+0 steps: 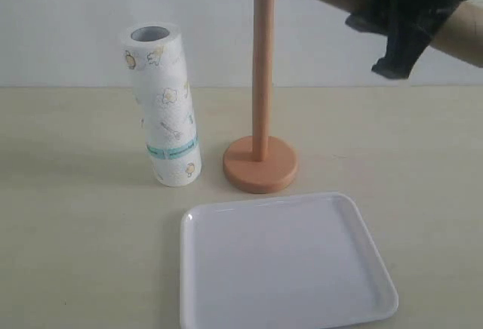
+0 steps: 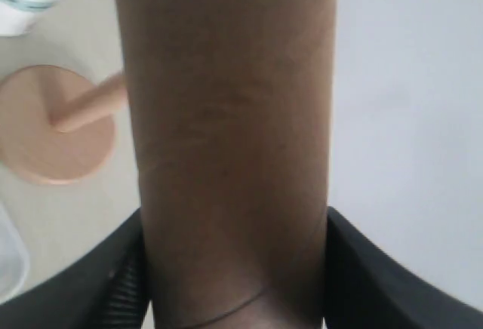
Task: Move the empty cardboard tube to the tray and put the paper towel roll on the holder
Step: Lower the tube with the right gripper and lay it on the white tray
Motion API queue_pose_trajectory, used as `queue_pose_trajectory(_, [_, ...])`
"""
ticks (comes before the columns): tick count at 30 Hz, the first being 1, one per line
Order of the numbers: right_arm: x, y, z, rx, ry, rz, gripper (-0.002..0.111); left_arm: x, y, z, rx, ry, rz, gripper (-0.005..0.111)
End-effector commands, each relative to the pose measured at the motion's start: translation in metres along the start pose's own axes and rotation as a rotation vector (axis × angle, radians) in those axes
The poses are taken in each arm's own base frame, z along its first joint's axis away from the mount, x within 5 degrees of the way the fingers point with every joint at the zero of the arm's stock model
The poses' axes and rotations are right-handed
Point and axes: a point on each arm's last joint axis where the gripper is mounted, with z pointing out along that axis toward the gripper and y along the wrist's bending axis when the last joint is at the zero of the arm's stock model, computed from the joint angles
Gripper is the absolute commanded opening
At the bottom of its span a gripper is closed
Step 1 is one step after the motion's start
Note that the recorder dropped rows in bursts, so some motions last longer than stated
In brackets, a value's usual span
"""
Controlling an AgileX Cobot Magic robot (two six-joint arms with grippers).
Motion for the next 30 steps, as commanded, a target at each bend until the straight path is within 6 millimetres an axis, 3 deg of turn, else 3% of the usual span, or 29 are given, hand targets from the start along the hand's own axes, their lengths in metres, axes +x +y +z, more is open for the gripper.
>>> queue_pose_trajectory(1, [-0.014,0.020,-0.006,-0.102,0.003,-0.071,0.000,0.001,0.000,0.000,0.001,0.001,-0.005,0.004])
queue_pose_trajectory(8, [-0.020,0.058,0.007,-0.301,0.104,-0.181,0.000,0.001,0.000,0.000,0.001,0.001,-0.005,0.004])
queue_pose_trajectory(17, [-0.030,0.118,0.071,-0.477,0.166,-0.278,0.000,0.001,0.000,0.000,0.001,0.001,-0.005,0.004])
queue_pose_trajectory(23, [-0.017,0.155,0.116,-0.572,0.263,-0.317,0.000,0.001,0.000,0.000,0.001,0.001,-0.005,0.004])
queue_pose_trajectory(30, [-0.008,0.186,0.151,-0.608,0.271,-0.321,0.000,0.001,0.000,0.000,0.001,0.001,-0.005,0.004])
